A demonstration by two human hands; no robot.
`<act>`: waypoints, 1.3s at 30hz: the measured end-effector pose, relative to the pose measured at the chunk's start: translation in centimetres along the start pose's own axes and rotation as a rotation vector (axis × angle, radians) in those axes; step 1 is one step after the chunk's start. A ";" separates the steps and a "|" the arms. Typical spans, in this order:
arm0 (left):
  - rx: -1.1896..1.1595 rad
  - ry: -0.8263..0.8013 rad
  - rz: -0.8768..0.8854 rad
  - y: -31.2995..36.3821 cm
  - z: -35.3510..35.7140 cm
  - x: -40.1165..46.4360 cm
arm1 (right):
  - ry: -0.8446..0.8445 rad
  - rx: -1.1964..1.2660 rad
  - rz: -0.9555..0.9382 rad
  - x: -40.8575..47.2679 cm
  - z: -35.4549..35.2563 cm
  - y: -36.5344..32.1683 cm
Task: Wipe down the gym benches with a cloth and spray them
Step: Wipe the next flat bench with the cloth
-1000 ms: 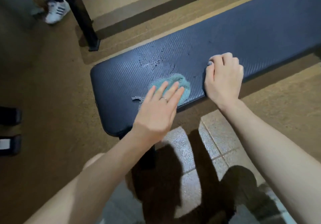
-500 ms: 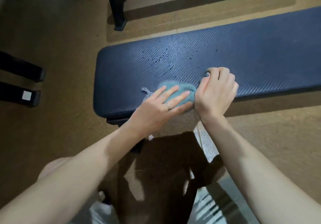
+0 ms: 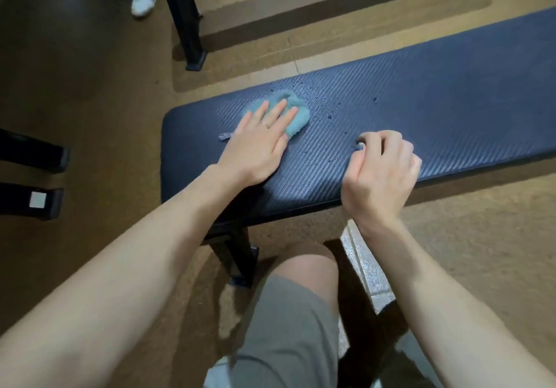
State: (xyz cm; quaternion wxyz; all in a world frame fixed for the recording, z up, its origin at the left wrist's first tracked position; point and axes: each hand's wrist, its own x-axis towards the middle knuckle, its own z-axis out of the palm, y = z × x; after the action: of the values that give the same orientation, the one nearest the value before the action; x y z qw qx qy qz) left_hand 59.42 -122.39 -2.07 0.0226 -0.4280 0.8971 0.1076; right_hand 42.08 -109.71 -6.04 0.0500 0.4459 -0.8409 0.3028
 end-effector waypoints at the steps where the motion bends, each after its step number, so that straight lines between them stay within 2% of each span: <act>1: -0.007 0.006 -0.010 0.0 -0.2 1.2 | 0.012 0.009 -0.002 0.1 -0.1 0.1; 3: -0.015 0.018 0.002 -0.4 -0.1 -0.4 | 0.009 0.013 0.003 0.0 0.0 0.0; 5: 0.014 0.030 0.068 -0.8 0.8 -5.8 | -0.005 -0.009 0.036 -0.1 0.0 -0.5; 8: 0.029 -0.035 0.133 -1.9 0.9 -10.1 | -0.027 -0.046 0.064 0.1 -0.2 -0.9; 10: 0.053 -0.044 0.152 -2.5 0.6 -6.2 | -0.039 -0.079 0.056 0.1 -0.3 -1.1; 14: 0.073 0.024 0.061 -3.7 -0.3 4.6 | -0.032 -0.077 0.055 0.2 -0.7 -1.2; 17: 0.035 0.054 0.069 -4.1 -0.9 8.8 | -0.027 -0.078 0.064 0.3 -0.6 -1.0; 20: 0.034 0.100 0.081 -5.0 -0.5 5.8 | -0.024 -0.063 0.060 0.1 -0.6 -1.1; 25: -0.023 0.038 0.051 -5.7 -0.2 -5.2 | -0.051 -0.083 0.088 0.5 -0.6 -1.3; 27: 0.004 0.010 0.035 -5.2 -0.3 -3.4 | -0.061 -0.088 0.103 0.5 -0.5 -1.5; 30: 0.072 0.032 0.025 -3.6 -0.2 4.0 | -0.072 -0.078 0.123 0.5 -0.5 -1.5; 33: 0.044 0.045 0.031 -3.1 -0.9 8.9 | -0.088 -0.065 0.090 0.5 -0.8 -1.3; 36: 0.035 0.086 0.088 -5.5 -1.1 7.0 | -0.097 -0.140 -0.013 1.9 -1.4 0.2; 39: 0.012 0.098 -0.028 -10.0 -2.1 3.4 | -0.067 -0.165 0.054 4.1 -1.6 1.8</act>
State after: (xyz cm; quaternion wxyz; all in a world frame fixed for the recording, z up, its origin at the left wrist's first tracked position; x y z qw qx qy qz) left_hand 65.15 -131.53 -2.24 -0.0172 -0.4452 0.8916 0.0807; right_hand 37.91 -111.02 -4.15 0.0501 0.4273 -0.8759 0.2186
